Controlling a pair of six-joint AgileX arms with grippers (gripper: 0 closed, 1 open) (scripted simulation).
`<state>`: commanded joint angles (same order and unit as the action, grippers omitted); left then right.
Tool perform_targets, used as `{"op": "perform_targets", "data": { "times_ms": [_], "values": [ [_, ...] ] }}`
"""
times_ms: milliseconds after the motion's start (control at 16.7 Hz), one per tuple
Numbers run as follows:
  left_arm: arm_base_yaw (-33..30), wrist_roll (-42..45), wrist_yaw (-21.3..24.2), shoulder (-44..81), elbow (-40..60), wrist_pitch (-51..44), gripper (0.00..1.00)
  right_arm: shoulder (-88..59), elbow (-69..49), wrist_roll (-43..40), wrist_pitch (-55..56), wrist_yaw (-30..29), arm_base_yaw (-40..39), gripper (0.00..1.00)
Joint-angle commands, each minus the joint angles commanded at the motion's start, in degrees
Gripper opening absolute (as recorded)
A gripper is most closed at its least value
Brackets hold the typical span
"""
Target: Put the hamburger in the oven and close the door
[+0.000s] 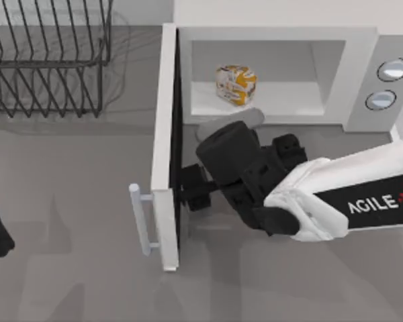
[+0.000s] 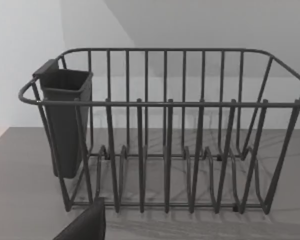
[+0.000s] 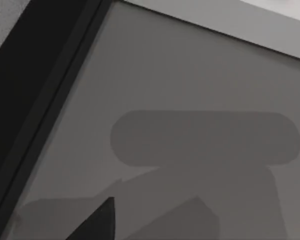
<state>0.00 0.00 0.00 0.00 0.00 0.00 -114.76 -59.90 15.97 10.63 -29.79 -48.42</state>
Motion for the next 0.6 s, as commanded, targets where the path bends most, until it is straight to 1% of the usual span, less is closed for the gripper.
{"op": "perform_targets", "data": {
  "times_ms": [300,600],
  "values": [
    [0.0,0.0,0.0,0.0,0.0,0.0,1.0,1.7,5.2,3.6,4.4,-2.4,-0.6,1.0],
    [0.0,0.0,0.0,0.0,0.0,0.0,1.0,0.7,6.6,4.4,4.6,-2.6,-0.6,1.0]
  ]
}}
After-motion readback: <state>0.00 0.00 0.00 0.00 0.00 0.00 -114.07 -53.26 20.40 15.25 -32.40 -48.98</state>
